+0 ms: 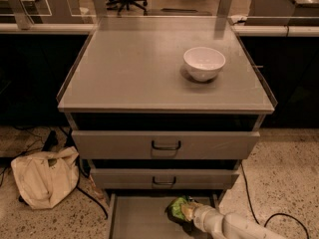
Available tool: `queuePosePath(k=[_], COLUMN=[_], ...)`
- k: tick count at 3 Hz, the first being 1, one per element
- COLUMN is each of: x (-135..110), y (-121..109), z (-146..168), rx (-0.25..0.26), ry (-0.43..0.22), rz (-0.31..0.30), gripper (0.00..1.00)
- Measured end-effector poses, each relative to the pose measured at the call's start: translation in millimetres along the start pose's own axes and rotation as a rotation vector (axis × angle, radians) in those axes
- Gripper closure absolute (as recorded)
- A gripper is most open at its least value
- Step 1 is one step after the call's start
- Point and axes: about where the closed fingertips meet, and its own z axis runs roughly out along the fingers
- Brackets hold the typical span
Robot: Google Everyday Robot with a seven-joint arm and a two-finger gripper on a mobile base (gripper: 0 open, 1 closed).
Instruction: Place green rice chip bag into bottom drawer
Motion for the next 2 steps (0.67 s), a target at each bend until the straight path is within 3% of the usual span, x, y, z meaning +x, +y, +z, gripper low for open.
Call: queuePosePath(k=[2], x=[13.4], y=[-15.7], z=[17.7], rx=[0.034], ry=[0.036], rz=[0.021], gripper=[1.0])
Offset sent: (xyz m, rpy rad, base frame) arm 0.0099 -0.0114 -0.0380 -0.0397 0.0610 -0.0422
